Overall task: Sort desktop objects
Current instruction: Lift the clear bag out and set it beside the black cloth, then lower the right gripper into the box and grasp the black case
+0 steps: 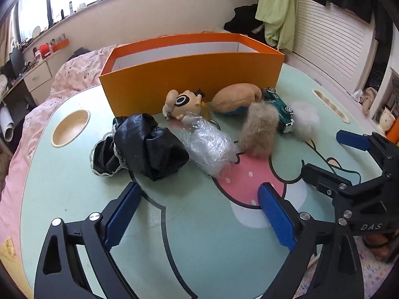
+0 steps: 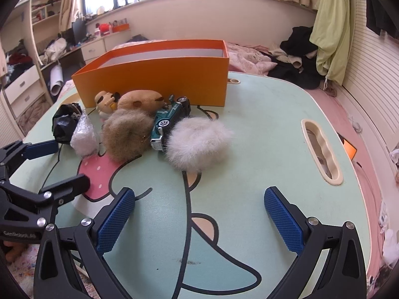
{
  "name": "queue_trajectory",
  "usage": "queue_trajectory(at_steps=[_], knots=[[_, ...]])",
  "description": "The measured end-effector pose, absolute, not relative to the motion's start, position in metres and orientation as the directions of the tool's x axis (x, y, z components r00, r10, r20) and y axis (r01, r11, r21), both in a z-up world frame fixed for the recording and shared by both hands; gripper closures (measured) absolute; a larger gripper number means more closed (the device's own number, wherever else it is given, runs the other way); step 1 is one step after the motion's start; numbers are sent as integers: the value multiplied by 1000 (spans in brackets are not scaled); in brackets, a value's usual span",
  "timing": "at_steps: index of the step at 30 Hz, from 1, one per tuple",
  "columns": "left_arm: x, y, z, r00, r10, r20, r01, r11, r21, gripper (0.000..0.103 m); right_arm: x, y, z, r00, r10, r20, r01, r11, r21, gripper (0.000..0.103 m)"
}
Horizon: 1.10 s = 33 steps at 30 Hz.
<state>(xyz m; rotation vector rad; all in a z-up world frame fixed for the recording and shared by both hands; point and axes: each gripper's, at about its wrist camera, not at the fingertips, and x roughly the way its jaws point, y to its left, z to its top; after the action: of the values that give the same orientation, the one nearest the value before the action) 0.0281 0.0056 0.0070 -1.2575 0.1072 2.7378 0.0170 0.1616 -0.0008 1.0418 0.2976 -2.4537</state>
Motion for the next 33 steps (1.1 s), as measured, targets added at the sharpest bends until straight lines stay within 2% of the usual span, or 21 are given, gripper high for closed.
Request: queue_trajectory(at_steps=[19, 22, 26, 29, 31, 33], knots=[[31, 4, 5, -651, 91, -754, -146, -989, 7, 0, 17, 166, 3, -609, -332, -720, 491, -871, -14, 0], [31, 3, 6, -651, 92, -753, -147, -989, 6, 0, 15, 173, 25, -650, -339, -680, 481, -876, -23, 2], [32, 2, 6, -652, 91, -753, -146, -989, 7, 0, -5, 164, 88, -659, -406, -633, 531, -848, -10, 3], [32, 1, 6, -653, 91, -752, -146, -989, 7, 0, -45, 138, 123, -551, -497, -671, 597, -796, 99, 14], [33, 0, 6, -653, 91, -752, -147, -989, 7, 0, -75, 113, 132, -479, -511, -714, 620, -773, 136, 27], [33, 0, 7, -653, 91, -751, -147, -989, 8, 0, -105, 84, 126, -406, -476, -780, 627, -766, 141, 27]])
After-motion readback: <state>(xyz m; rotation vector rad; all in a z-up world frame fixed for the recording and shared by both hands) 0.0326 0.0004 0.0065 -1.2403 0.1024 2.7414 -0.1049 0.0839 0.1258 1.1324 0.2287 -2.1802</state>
